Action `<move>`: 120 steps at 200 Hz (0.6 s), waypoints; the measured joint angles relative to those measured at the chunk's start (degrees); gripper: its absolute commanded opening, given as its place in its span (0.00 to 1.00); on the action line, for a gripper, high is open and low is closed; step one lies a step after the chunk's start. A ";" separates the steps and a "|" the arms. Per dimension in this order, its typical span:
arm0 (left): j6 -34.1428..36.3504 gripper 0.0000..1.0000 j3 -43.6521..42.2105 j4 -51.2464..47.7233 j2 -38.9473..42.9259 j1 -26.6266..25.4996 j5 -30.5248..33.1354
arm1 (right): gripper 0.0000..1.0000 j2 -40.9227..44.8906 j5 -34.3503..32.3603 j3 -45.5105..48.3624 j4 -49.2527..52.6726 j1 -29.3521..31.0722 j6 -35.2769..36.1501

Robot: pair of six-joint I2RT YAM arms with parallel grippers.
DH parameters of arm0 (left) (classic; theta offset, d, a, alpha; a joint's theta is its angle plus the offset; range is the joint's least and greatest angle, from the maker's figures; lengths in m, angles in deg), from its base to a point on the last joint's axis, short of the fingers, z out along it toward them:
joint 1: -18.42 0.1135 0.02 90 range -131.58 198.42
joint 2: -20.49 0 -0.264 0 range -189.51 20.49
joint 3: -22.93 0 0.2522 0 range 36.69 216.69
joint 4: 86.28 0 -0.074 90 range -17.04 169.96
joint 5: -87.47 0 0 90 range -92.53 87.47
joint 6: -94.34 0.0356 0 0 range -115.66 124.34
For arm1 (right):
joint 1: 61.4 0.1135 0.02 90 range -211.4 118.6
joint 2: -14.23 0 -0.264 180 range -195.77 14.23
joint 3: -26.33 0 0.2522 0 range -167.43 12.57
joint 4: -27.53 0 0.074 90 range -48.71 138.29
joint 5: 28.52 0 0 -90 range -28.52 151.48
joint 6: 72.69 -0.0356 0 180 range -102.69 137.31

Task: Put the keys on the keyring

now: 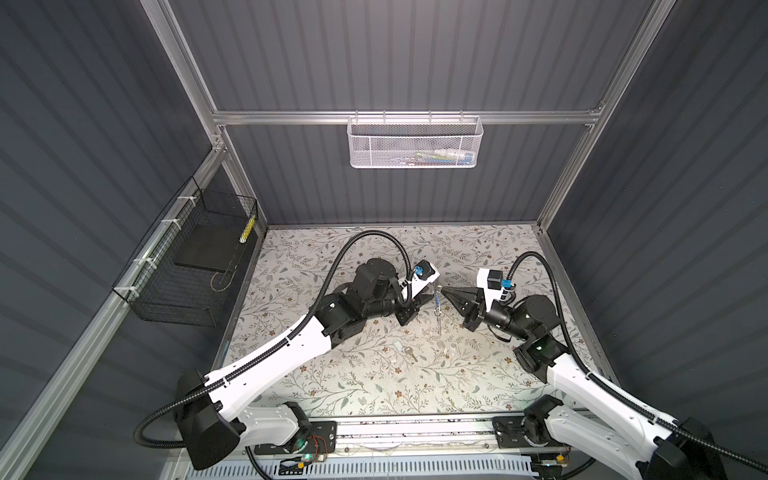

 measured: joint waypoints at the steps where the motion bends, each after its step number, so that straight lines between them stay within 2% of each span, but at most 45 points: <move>1: 0.04 0.14 0.00 0.04 -0.02 0.00 -0.04 | 0.00 0.00 0.00 0.00 -0.02 0.00 0.00; 38: 1.27 0.00 0.00 0.22 -0.68 -0.22 -1.55 | 0.00 0.00 0.00 0.00 -0.37 0.00 -0.39; 120: 3.93 0.00 3.43 -2.40 -4.92 -0.37 -4.00 | 0.00 -0.74 -0.04 0.00 -2.14 -0.02 -1.53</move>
